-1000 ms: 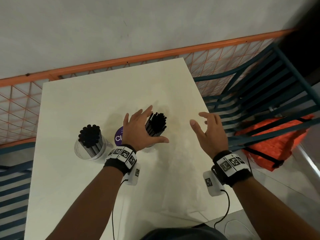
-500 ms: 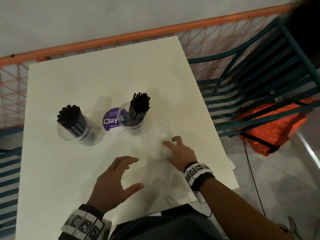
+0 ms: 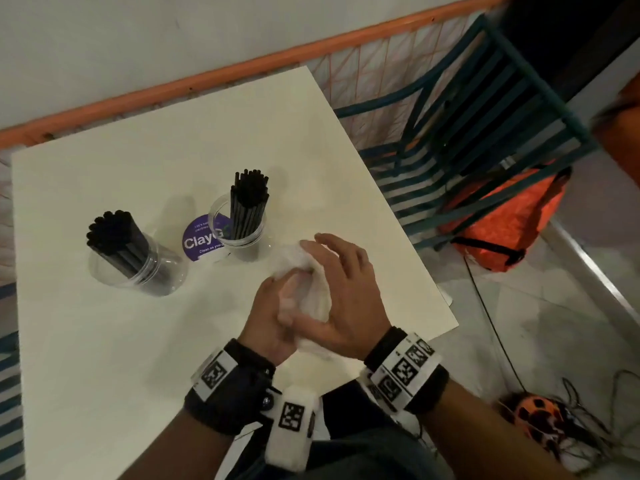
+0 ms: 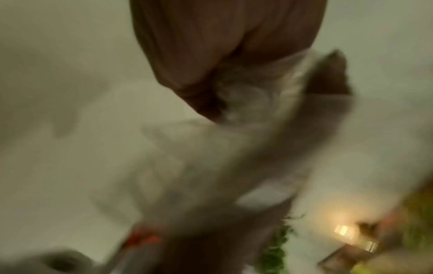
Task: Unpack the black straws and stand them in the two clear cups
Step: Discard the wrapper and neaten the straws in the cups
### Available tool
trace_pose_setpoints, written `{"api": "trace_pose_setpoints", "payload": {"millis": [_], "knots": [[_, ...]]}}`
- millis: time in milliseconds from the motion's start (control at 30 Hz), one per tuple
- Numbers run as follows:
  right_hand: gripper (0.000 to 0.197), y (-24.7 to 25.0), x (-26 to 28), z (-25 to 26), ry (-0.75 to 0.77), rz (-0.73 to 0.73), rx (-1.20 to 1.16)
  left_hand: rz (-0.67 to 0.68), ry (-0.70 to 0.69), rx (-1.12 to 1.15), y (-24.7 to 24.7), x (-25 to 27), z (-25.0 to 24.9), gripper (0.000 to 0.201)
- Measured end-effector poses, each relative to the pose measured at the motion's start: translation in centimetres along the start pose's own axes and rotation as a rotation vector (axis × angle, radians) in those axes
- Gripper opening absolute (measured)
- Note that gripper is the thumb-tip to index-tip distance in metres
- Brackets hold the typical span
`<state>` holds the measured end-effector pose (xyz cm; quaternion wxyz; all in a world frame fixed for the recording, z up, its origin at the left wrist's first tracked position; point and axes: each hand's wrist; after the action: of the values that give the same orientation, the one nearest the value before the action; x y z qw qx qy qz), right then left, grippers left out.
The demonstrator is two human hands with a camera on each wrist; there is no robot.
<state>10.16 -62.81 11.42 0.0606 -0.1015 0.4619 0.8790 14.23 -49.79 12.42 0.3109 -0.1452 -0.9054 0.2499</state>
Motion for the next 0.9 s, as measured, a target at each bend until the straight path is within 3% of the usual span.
{"api": "trace_pose_setpoints", "payload": {"millis": [67, 200, 267, 367, 533, 667, 733, 833, 900], "knots": [[0.083, -0.9, 2.1, 0.2, 0.084, 0.012, -0.074, 0.03, 0.143, -0.085, -0.4, 0.6, -0.5, 0.021], [0.042, -1.1, 5.3, 0.1, -0.063, -0.07, -0.119, 0.143, 0.36, -0.002, -0.3, 1.5, 1.1, 0.025], [0.035, -0.9, 5.6, 0.1, -0.106, -0.113, -0.051, 0.116, 0.396, 0.111, -0.1, 2.3, 1.6, 0.03], [0.034, 0.1, 7.0, -0.9, -0.156, -0.201, 0.062, 0.205, 0.401, 0.264, -1.3, 2.9, 3.0, 0.042], [0.052, 2.1, 11.6, -4.2, -0.14, -0.087, 0.067, 0.153, 0.385, -0.123, -4.1, 2.5, 7.9, 0.04], [0.032, 3.1, 15.3, -10.0, -0.172, 0.026, 0.047, 0.205, 0.513, -0.381, -7.1, 1.7, 11.4, 0.03], [0.029, 3.9, 17.0, -14.0, -0.299, 0.053, -0.038, 0.254, 0.475, -0.617, -8.3, 1.1, 13.1, 0.026], [0.036, 4.1, 19.3, -20.5, -0.611, 0.005, -0.12, 0.366, 0.424, -0.987, -9.3, 0.4, 16.0, 0.017], [0.039, 3.2, 20.5, -25.2, -0.782, -0.029, -0.131, 0.419, 0.417, -1.128, -10.5, 0.5, 17.2, 0.013]]}}
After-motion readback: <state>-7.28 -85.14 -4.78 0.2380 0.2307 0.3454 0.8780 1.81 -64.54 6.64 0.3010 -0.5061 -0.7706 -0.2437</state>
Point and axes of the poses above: each hand's wrist, its own x-axis away from the middle knuckle, its own y-axis out of the back of the hand, z = x × y, and after that the axes turned 11 degrees about x, right-handed
